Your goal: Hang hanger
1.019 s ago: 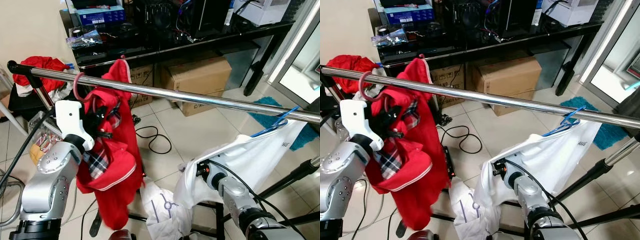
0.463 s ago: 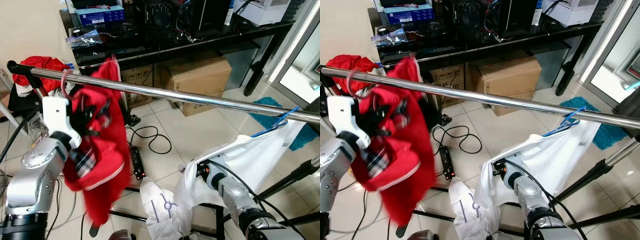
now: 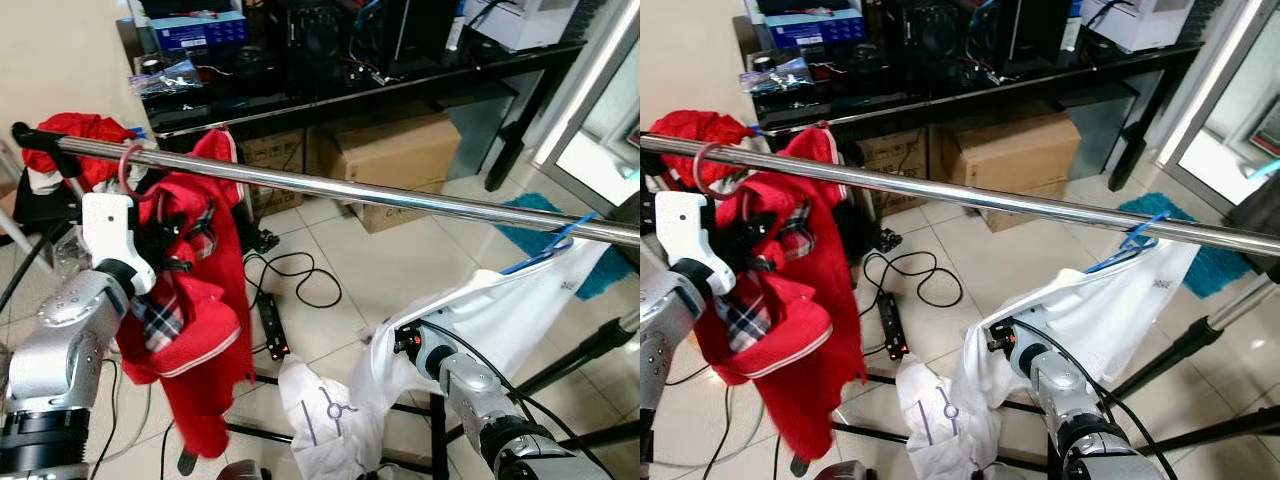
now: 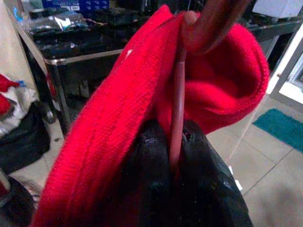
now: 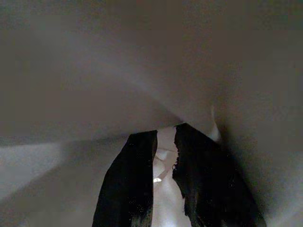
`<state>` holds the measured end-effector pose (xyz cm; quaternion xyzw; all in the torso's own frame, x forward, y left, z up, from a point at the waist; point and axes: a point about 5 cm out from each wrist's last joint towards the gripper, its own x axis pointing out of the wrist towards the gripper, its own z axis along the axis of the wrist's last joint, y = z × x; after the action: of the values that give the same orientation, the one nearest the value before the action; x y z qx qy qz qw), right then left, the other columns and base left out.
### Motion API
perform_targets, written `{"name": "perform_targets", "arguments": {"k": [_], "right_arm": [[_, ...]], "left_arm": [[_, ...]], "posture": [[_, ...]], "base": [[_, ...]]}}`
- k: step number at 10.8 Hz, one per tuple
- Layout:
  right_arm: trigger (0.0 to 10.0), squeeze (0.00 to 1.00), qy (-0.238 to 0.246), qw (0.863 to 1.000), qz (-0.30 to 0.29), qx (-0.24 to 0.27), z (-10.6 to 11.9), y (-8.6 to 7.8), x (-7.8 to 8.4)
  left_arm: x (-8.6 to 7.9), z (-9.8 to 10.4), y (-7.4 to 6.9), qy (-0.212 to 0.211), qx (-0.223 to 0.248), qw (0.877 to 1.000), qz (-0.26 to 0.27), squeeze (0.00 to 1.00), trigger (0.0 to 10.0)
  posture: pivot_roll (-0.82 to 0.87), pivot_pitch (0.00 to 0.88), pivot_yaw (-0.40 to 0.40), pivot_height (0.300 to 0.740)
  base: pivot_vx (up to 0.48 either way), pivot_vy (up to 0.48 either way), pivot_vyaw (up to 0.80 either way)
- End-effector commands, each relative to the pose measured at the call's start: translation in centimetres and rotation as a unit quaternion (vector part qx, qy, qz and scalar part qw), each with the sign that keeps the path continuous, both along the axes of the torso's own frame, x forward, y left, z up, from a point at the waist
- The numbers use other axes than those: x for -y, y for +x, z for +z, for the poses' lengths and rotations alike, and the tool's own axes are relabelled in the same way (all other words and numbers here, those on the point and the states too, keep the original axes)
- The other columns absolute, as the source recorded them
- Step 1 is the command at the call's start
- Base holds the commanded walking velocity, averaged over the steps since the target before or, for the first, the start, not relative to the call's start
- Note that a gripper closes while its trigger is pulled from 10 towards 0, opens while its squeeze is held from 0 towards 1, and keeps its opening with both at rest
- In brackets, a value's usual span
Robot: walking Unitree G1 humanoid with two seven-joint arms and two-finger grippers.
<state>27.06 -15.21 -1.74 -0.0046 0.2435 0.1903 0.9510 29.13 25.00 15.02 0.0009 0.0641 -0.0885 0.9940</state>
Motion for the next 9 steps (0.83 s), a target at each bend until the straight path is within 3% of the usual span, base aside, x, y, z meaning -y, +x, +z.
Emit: {"name": "perform_targets", "arguments": {"k": [1,6,9], "right_arm": [[10.0,0.0,-0.001,1.0,0.003,0.017,0.5,0.5,0.1],[10.0,0.0,0.002,1.0,0.008,0.018,0.5,0.4,-0.1],[10.0,0.0,0.005,1.0,0.011,0.027,0.9,0.7,-0.1]], "left_arm": [[-0.2,1.4,0.4,0.022,0.028,0.999,-0.007,0.0,10.0],[-1.6,0.3,0.7,0.019,-0.003,1.0,0.001,0.0,10.0],[-2.6,1.1,1.9,0.047,0.007,0.999,0.008,0.0,10.0]], "posture": [[0.08,0.016,-0.018,0.74],[0.08,0.021,-0.019,0.74],[0.07,0.028,-0.027,0.74]], "base": [[0.0,0.0,0.0],[0.0,0.0,0.0],[0.0,0.0,0.0]]}}
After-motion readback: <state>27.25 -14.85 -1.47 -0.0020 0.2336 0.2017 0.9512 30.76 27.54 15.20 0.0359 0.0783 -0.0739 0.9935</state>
